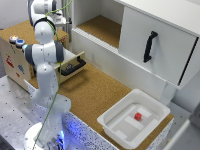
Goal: Go push the purple block into the drawer
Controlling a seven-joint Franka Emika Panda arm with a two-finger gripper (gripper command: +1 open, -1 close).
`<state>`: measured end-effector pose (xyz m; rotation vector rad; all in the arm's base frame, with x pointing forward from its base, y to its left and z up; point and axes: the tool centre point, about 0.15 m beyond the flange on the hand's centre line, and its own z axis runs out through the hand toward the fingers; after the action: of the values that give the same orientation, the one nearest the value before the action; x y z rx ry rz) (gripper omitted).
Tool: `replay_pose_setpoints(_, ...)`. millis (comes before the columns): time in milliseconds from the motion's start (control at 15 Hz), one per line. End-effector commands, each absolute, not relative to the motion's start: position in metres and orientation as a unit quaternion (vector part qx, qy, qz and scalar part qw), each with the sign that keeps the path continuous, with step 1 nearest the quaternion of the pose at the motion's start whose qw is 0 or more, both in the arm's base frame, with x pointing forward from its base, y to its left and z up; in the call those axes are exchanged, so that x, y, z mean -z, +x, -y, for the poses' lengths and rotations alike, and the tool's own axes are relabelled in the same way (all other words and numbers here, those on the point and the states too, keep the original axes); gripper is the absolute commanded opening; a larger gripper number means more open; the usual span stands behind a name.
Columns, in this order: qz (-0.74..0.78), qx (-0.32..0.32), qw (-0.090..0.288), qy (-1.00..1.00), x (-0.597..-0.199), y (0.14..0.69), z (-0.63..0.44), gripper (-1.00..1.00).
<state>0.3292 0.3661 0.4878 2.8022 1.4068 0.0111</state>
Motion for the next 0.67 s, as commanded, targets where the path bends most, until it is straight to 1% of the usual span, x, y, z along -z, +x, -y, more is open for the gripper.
replay_pose_setpoints(0, -0.399, -0.083, -0.054, 0.911, -0.477, 0.287, -0.318, 1.0)
replay_pose_setpoints(267, -0.364, -0.091, -0.059, 0.925, -0.481, 0.265, -0.303, 1.0)
replay_pose_setpoints(467, -0.331, -0.092, -0.045, 0.938, -0.489, 0.259, -0.29, 1.0)
replay_pose_setpoints(600, -0.296, -0.096, -0.046, 0.949, -0.498, 0.26, -0.27, 1.0)
